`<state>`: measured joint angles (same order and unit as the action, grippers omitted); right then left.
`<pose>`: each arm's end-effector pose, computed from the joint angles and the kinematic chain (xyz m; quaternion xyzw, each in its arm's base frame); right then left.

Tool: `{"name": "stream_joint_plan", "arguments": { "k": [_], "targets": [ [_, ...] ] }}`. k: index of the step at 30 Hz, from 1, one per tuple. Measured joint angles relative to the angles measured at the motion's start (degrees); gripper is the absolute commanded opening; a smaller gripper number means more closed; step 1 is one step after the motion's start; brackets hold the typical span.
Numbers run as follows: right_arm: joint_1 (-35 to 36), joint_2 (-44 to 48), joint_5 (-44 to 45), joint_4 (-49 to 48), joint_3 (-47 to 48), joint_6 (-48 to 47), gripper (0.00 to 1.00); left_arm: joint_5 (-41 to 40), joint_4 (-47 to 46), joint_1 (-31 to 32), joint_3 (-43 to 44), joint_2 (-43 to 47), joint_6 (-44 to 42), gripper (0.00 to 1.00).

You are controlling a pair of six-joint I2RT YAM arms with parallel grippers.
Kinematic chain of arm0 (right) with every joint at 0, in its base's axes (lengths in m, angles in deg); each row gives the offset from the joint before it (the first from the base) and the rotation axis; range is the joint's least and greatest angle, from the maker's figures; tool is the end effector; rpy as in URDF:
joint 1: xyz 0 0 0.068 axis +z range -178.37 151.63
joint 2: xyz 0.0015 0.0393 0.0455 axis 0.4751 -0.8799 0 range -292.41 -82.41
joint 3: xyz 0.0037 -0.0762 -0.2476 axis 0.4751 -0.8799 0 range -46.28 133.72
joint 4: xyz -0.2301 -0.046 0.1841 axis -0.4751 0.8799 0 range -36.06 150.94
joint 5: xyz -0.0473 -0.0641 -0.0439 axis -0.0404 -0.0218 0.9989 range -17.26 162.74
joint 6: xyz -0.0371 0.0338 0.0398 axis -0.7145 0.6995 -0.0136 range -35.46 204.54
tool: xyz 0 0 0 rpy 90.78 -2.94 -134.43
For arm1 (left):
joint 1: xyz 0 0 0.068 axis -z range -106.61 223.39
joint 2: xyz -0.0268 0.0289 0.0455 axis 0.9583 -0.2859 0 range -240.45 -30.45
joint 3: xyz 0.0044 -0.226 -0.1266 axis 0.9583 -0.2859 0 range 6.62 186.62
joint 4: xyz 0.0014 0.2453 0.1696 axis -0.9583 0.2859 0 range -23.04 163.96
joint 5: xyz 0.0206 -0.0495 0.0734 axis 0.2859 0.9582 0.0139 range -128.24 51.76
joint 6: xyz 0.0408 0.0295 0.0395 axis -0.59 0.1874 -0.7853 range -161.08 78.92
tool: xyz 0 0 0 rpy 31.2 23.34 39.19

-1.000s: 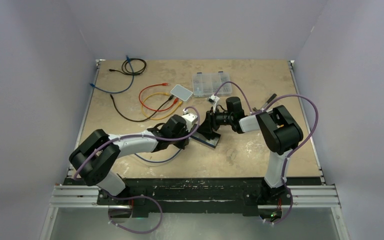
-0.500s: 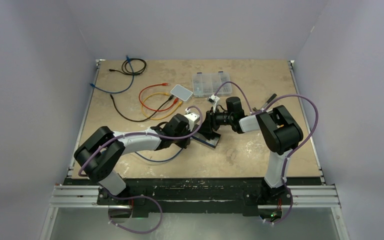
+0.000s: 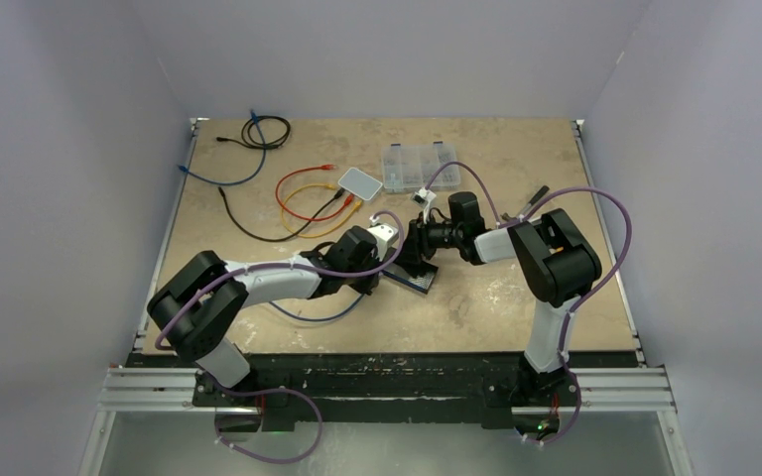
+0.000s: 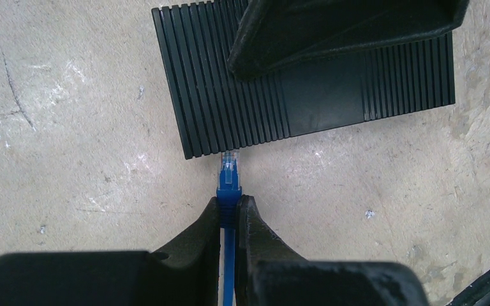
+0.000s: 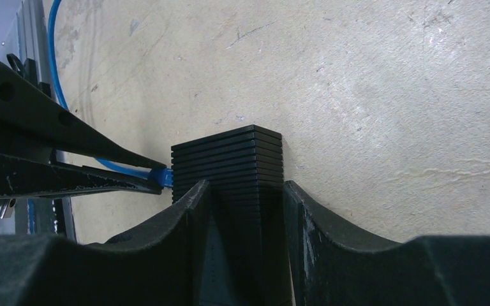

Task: Insert the plug into the switch port
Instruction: Insert the connector into the switch port.

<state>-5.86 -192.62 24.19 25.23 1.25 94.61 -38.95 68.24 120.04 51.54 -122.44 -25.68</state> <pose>0.3355 0.1792 0.0635 -0.2792 0.7791 0.4685 0.3092 0.2394 -0.2527 0.1039 0.2497 0.9007 -0.1783 0.3077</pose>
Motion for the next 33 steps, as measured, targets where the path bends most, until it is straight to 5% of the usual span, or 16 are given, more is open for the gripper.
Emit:
{"name": "stream_joint_plan", "arguments": {
  "k": [33],
  "targets": [
    [-0.02, 0.00, -0.02, 0.02, 0.00, 0.00, 0.47, -3.02, 2.40, 1.22, 1.79, 0.04, -0.02, 0.00]
  ]
}}
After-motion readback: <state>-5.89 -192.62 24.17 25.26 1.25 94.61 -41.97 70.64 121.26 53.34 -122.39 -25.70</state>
